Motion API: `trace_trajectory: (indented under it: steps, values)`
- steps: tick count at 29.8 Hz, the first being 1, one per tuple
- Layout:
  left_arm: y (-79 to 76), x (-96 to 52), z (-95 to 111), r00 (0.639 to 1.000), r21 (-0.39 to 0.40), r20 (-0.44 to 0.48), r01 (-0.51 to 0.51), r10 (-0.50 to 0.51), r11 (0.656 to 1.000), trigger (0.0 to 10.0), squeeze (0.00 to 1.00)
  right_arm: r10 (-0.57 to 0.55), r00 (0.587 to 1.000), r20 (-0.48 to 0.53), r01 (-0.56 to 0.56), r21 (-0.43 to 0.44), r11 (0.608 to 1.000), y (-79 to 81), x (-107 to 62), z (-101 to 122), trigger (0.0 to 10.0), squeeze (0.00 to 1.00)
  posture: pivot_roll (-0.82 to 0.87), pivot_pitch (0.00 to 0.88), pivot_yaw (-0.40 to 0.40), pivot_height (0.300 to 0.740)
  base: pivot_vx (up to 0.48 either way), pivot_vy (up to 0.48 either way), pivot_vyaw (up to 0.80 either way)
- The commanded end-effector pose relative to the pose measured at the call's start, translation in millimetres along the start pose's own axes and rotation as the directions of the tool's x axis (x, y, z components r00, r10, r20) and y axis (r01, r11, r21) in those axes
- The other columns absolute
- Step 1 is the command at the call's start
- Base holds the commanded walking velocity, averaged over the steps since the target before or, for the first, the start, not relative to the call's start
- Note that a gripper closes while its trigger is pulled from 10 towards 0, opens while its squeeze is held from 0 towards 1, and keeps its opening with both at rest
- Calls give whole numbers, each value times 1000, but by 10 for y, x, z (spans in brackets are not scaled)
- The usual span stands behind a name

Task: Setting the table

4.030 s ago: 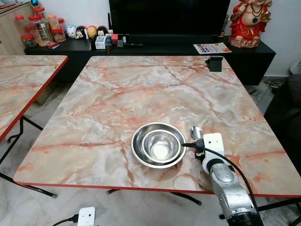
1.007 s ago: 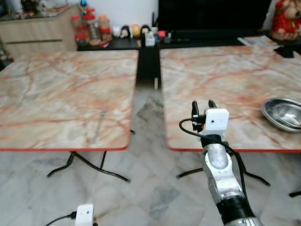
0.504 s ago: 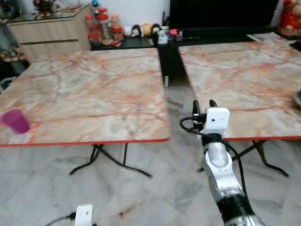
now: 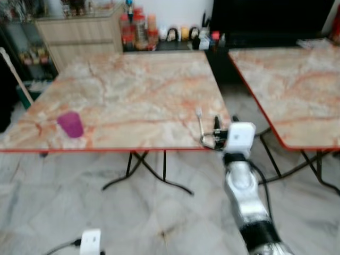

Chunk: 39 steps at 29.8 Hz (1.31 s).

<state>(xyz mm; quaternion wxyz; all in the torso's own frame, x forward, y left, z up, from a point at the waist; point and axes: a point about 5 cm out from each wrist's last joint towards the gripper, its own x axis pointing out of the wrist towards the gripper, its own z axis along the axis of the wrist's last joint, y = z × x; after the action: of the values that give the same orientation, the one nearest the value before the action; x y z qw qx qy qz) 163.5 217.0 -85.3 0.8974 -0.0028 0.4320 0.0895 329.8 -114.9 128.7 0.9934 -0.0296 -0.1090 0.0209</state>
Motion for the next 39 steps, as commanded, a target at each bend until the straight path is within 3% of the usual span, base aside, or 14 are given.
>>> trace_trajectory:
  steps: [1,9,19,25,39]
  values:
    - [-47,2,-8,1000,-5,-6,9,-9,1000,10000,0,-19,1000,8,19,-7,1000,-90,15,17,10000,0,-19,0,32,740,0,0,0]
    - [-40,-3,-25,1000,0,-11,8,-8,1000,10000,0,-4,1000,-2,4,-3,1000,-54,9,-6,10000,0,-18,0,34,740,106,0,0]
    - [-42,5,4,1000,8,-4,11,-11,1000,10000,0,20,1000,-7,-20,5,1000,-7,9,-20,10000,0,-13,0,34,740,322,0,0]
    - [-46,8,11,1000,7,-4,13,-13,1000,10000,0,48,999,-8,-48,-39,998,11,9,-24,10000,0,-7,0,34,740,347,0,0]
    - [-63,9,15,1000,3,-3,12,-12,1000,10000,0,33,999,-14,-33,-4,999,-2,-10,-43,10000,0,4,0,26,740,357,0,0]
